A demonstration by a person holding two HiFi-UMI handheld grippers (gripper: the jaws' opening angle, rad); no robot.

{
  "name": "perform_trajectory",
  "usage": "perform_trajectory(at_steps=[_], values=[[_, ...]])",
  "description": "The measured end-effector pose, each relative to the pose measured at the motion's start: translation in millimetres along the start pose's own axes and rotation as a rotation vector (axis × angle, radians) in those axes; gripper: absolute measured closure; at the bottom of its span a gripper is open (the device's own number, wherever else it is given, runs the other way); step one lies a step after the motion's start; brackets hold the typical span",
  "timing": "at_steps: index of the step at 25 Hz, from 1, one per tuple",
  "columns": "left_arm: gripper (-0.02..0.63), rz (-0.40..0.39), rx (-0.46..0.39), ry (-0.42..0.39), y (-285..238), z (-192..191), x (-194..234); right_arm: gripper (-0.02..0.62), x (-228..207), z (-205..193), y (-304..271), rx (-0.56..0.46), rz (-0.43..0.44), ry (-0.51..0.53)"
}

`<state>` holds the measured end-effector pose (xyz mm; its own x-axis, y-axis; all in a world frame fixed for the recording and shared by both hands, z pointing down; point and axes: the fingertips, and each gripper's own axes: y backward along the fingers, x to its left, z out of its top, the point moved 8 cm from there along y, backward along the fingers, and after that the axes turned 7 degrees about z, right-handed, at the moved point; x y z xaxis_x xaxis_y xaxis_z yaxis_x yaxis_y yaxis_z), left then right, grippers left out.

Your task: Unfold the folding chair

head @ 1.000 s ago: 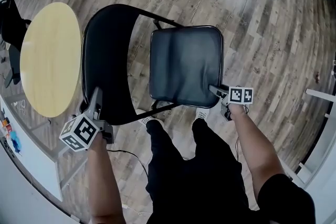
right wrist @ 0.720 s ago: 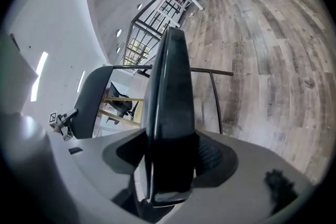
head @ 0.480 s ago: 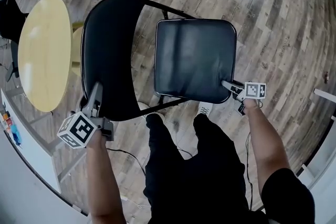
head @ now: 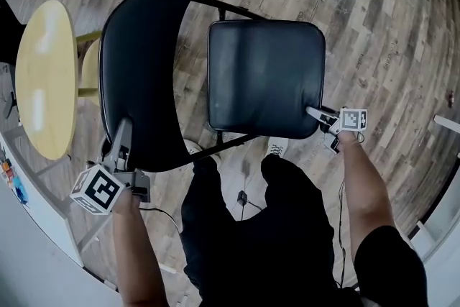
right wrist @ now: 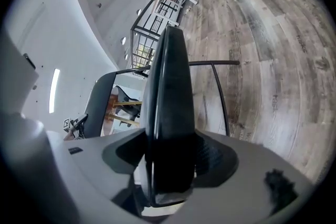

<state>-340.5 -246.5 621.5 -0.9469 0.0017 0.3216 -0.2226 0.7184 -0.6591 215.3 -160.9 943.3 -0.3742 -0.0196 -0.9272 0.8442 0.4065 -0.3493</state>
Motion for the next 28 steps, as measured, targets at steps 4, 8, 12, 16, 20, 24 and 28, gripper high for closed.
perform_trajectory(at_steps=[4, 8, 12, 16, 20, 24, 28], values=[[0.471, 0.017, 0.008, -0.015, -0.2, -7.4, -26.1, 0.334, -22.8, -1.9, 12.1, -0.019, 0.006, -0.024], [0.477, -0.002, 0.023, -0.006, -1.2, -10.5, -38.0, 0.334, -35.1, -0.6, 16.4, -0.014, 0.041, -0.018], [0.486, -0.019, 0.026, -0.015, -3.2, -17.6, -57.1, 0.334, -52.1, -1.1, 23.9, -0.028, 0.061, -0.023], [0.486, -0.004, 0.023, -0.033, -3.9, -26.4, -72.9, 0.334, -67.2, -1.4, 28.6, -0.022, 0.072, -0.025], [0.488, 0.0, 0.027, -0.056, -4.2, -25.3, -81.7, 0.334, -74.0, -5.8, 26.8, -0.022, 0.085, -0.038], [0.486, 0.015, 0.022, -0.073, -4.5, -24.6, -83.5, 0.333, -78.7, -10.6, 26.0, -0.041, 0.116, -0.031], [0.485, 0.025, 0.015, -0.075, -5.9, -25.8, -84.5, 0.328, -74.0, -2.6, 25.7, -0.039, 0.157, 0.027]])
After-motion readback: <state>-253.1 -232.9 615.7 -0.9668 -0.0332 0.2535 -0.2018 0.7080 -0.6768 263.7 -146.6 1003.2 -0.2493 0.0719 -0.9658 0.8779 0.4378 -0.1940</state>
